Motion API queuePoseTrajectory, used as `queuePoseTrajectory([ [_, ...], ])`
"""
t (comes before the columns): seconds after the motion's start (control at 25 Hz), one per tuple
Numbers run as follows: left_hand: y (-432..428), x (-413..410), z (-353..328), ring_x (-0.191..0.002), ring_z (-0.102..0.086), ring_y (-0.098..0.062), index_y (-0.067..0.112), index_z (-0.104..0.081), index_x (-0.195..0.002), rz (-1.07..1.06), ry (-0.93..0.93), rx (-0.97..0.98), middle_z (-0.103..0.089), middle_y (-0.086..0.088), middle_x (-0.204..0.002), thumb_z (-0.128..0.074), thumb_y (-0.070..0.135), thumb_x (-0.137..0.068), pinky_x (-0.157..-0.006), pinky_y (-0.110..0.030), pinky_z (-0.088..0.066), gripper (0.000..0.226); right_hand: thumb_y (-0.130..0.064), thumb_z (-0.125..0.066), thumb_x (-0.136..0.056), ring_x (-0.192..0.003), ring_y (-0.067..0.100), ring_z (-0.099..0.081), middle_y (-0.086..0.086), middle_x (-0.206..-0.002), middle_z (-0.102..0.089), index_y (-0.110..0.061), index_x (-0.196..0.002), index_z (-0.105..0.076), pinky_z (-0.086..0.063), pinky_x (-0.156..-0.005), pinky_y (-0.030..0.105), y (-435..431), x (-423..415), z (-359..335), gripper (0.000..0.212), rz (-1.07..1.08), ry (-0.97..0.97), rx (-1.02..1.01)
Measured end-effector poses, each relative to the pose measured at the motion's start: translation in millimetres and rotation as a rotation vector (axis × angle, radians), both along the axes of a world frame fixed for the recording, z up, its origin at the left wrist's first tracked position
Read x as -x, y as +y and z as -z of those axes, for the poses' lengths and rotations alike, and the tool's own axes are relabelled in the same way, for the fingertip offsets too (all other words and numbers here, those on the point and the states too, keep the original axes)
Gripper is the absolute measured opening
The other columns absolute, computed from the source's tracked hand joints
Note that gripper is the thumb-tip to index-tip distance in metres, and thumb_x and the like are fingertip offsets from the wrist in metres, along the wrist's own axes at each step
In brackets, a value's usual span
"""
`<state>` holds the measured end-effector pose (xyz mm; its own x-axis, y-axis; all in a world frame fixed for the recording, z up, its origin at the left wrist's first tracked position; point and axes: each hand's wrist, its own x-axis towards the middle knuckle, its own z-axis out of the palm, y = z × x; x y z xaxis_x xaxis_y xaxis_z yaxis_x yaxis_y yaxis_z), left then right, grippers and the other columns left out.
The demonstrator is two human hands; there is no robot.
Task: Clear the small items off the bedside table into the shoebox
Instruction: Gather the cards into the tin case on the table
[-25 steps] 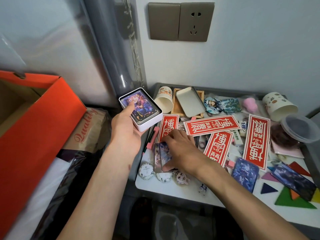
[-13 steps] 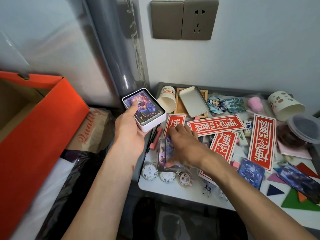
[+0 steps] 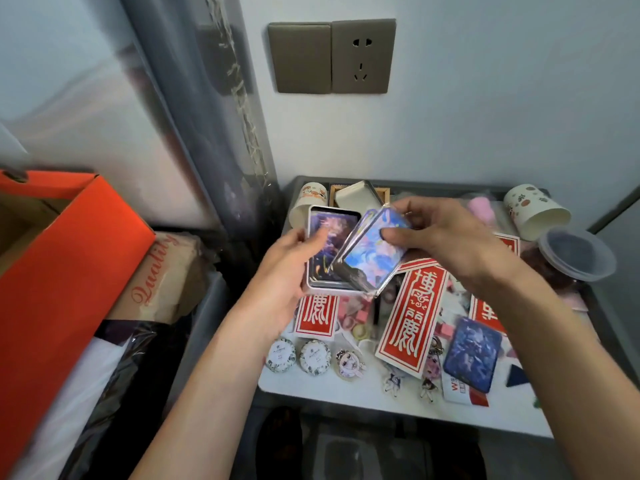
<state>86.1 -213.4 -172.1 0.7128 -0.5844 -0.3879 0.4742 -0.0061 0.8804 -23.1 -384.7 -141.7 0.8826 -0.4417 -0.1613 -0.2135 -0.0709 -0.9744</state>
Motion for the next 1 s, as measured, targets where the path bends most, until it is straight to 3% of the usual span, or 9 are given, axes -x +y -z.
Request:
queuePoseTrajectory([
  [0.16,-17,16,5,-0.09,-0.073,-0.025,0.012,-0.064,-0.113,0.128,-0.015,-0.047,-0.076,-0.013,-0.105,-0.062,0.021,-0.095,-0.082,-0.044,-0.058,0.021,-0.014,-0.076,-0.083,-0.072,0.004,-0.069,-0.009,-0.085,-0.073,-0.025,-0.096,-0.069,-0.053,-0.06,0.017,-5,-1,5,0.018,0.021,0.098,0.344],
  [0.32,-25,24,7,-0.084,-0.074,-0.02,0.013,-0.063,-0.113,0.177,-0.024,-0.039,-0.077,-0.01,-0.101,-0.062,0.021,-0.095,-0.071,-0.035,-0.06,0.021,-0.019,-0.08,-0.078,-0.079,-0.004,-0.064,-0.017,-0.084,-0.069,-0.024,-0.101,-0.072,-0.052,-0.071,0.018,-6,-3,7,0.025,-0.017,0.143,0.549],
  [0.56,-33,30,6,-0.081,-0.075,-0.022,0.005,-0.062,-0.117,0.131,0.068,0.008,-0.077,-0.012,-0.097,-0.063,0.021,-0.094,-0.067,-0.035,-0.063,0.027,-0.016,-0.085,-0.072,-0.071,0.005,-0.066,-0.009,-0.081,-0.072,-0.019,-0.097,-0.073,-0.053,-0.068,0.026,-6,-5,18,0.028,0.116,0.111,0.435],
  [0.8,-36,30,5,-0.083,-0.074,-0.023,0.006,-0.059,-0.123,0.089,0.107,0.015,-0.076,-0.012,-0.101,-0.061,0.026,-0.096,-0.078,-0.044,-0.058,0.034,-0.026,-0.086,-0.071,-0.063,-0.006,-0.06,-0.014,-0.076,-0.068,-0.027,-0.09,-0.071,-0.04,-0.052,0.006,2,-4,19,0.025,0.201,0.045,0.543],
  [0.92,-36,30,7,-0.087,-0.074,-0.026,0.011,-0.059,-0.124,0.085,0.152,0.016,-0.075,-0.013,-0.105,-0.057,0.029,-0.097,-0.08,-0.047,-0.058,0.032,-0.024,-0.084,-0.072,-0.057,-0.012,-0.054,-0.018,-0.065,-0.059,-0.025,-0.092,-0.074,-0.038,-0.054,0.003,9,-5,18,0.023,0.218,-0.009,0.609],
  [1.0,-36,29,8,-0.086,-0.074,-0.026,0.011,-0.061,-0.122,0.079,0.152,0.037,-0.075,-0.013,-0.104,-0.057,0.029,-0.098,-0.075,-0.043,-0.06,0.03,-0.023,-0.082,-0.074,-0.061,-0.01,-0.053,-0.019,-0.07,-0.057,-0.022,-0.098,-0.075,-0.037,-0.058,0.001,14,-6,18,0.024,0.247,-0.028,0.675],
])
